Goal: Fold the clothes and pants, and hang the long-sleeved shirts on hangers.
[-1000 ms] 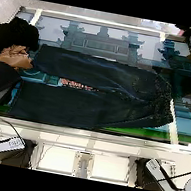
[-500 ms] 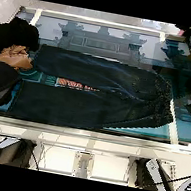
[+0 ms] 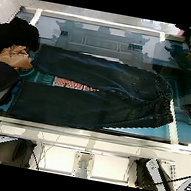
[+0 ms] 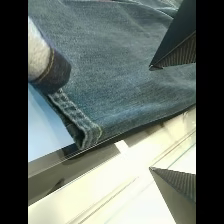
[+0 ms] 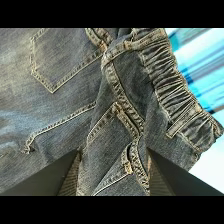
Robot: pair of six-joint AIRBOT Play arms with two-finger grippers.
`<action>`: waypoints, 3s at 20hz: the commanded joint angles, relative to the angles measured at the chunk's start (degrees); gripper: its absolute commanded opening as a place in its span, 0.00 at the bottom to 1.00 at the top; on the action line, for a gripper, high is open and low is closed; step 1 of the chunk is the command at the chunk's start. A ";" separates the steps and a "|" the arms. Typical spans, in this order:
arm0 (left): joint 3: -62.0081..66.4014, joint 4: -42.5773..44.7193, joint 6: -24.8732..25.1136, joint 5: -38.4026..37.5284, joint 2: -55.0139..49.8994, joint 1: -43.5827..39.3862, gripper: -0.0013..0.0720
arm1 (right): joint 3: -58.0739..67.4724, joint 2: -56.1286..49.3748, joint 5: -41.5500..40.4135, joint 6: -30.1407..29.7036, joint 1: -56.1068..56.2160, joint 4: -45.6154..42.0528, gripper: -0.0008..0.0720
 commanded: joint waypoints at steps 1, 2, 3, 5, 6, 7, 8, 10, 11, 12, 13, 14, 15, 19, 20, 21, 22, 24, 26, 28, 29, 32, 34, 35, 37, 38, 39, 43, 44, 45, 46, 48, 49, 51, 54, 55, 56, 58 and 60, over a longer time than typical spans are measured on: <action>-0.15 0.39 0.48 1.05 -2.91 -1.42 0.96 | -0.02 0.07 0.94 0.04 0.00 0.28 0.64; -0.15 0.22 0.48 1.11 -3.69 -2.14 0.96 | -0.02 0.20 0.92 0.07 0.00 0.28 0.64; -0.15 0.20 0.46 1.42 -4.31 -3.02 0.93 | -0.02 0.44 0.81 0.07 0.00 0.28 0.64; -0.15 0.63 0.50 2.36 -5.53 -5.68 0.77 | 0.00 1.36 0.26 0.20 0.00 0.31 0.64; -0.15 0.90 0.50 2.75 -6.40 -7.19 0.77 | 0.02 1.97 0.09 0.22 -0.02 0.31 0.64; -0.15 1.03 0.48 3.21 -7.41 -8.55 0.77 | 0.15 2.67 0.09 0.22 -0.02 0.28 0.64; -0.15 0.98 0.48 3.80 -8.37 -9.66 0.77 | 0.48 3.28 0.26 0.22 -0.02 0.28 0.64; -0.15 0.52 0.48 4.72 -10.14 -11.32 0.77 | 1.42 4.28 0.48 0.26 -0.02 0.24 0.64; -0.15 -0.31 0.48 4.85 -10.93 -11.76 0.77 | 1.99 4.70 0.50 0.28 -0.02 0.26 0.64; -0.15 -1.57 0.48 5.09 -11.52 -11.87 0.77 | 2.64 5.05 0.57 0.31 -0.02 0.24 0.64; -0.15 -3.34 0.66 5.35 -12.04 -11.87 0.77 | 3.39 5.38 0.66 0.48 -0.02 0.22 0.64; -0.15 -5.11 1.16 5.95 -12.39 -11.93 0.73 | 4.17 5.62 0.92 0.63 -0.02 0.20 0.64; -0.15 -6.51 1.86 6.69 -12.50 -11.98 0.62 | 4.85 5.77 1.09 0.66 -0.02 0.15 0.64; -0.17 -8.04 2.62 8.48 -12.63 -14.16 0.56 | 6.95 5.75 2.71 0.70 -0.02 0.13 0.64; -0.17 -8.07 2.62 8.83 -12.63 -15.34 0.52 | 7.41 5.75 3.08 0.72 -0.02 0.11 0.64; -0.17 -8.07 2.62 9.53 -12.63 -16.83 0.37 | 7.85 5.75 3.48 0.74 -0.02 0.09 0.64; -0.17 -8.07 2.67 10.05 -12.63 -18.43 0.17 | 8.37 5.75 3.89 1.01 -0.02 0.02 0.64; -0.15 -8.13 3.48 10.19 -12.57 -20.98 0.04 | 9.88 5.75 4.48 1.29 -0.02 -0.79 0.64; -0.04 -8.96 3.48 10.16 -12.52 -21.97 0.04 | 11.80 6.29 4.17 1.36 -1.05 -2.93 0.64; -0.02 -9.11 3.54 10.23 -12.11 -21.68 0.04 | 11.52 7.76 5.57 1.33 -6.03 -5.49 0.64; 0.02 -9.14 4.02 10.23 -11.93 -21.53 0.04 | 10.08 8.15 8.09 1.31 -9.62 -7.72 0.64; 0.00 -9.27 5.90 10.47 -11.04 -21.51 0.04 | -2.03 7.65 9.11 1.05 -20.09 -4.90 0.64; 0.00 -10.19 6.08 11.17 -10.73 -21.53 0.04 | -11.45 6.27 8.24 -1.16 -24.37 0.87 0.65; 0.00 -10.25 6.08 11.26 -10.73 -21.55 0.04 | -15.34 5.49 6.58 -2.14 -25.07 3.13 0.69; 0.00 -10.21 6.08 11.26 -10.73 -21.55 0.04 | -21.35 3.41 1.33 -3.72 -24.68 6.95 0.78; 0.00 -10.23 6.08 11.26 -10.73 -21.55 0.04 | -23.30 2.01 -1.53 -4.63 -24.00 8.90 0.79; 0.00 -10.23 6.05 11.23 -10.73 -21.55 0.04 | -24.41 0.46 -4.11 -5.25 -22.82 10.82 0.79; 0.00 -10.23 6.08 11.37 -10.71 -21.55 0.04 | -24.63 -5.22 -10.05 -8.61 -15.80 14.32 0.79; 0.00 -10.21 6.05 11.37 -10.71 -21.55 0.04 | -24.68 -6.49 -12.13 -8.55 -13.94 13.94 0.79; 0.00 -10.21 6.05 11.34 -10.71 -21.55 0.04 | -24.68 -7.96 -13.92 -8.59 -11.89 14.47 0.78; 0.00 -10.21 6.05 11.37 -10.71 -21.55 0.04 | -24.68 -9.33 -15.74 -8.61 -9.84 14.97 0.77; 0.00 -10.23 6.05 11.50 -10.71 -21.55 0.04 | -24.65 -11.85 -19.89 -8.61 -5.77 15.19 0.77; 0.00 -10.21 6.08 11.52 -10.71 -21.55 0.04 | -24.65 -12.63 -21.66 -8.59 -4.26 15.47 0.77; 0.00 -10.19 6.08 11.58 -10.73 -21.55 0.04 | -24.63 -13.55 -24.33 -8.37 -2.19 15.61 0.77; 0.00 -10.19 6.08 11.58 -10.71 -21.55 0.04 | -24.61 -13.64 -25.83 -8.41 -1.55 17.44 0.68; 0.00 -10.21 6.08 11.74 -10.71 -21.55 0.04 | -24.61 -13.64 -26.34 -8.61 -1.55 18.91 0.49; 0.02 -10.25 6.08 12.02 -10.71 -21.55 0.04 | -24.61 -13.64 -26.80 -9.75 -1.55 20.65 0.39; 0.07 -11.41 6.10 12.26 -10.69 -21.55 0.04 | -24.61 -13.64 -27.30 -12.59 -1.55 23.80 0.29; 0.07 -11.89 6.12 12.07 -9.88 -21.55 0.03 | -24.37 -13.09 -25.92 -12.98 -1.57 25.44 0.07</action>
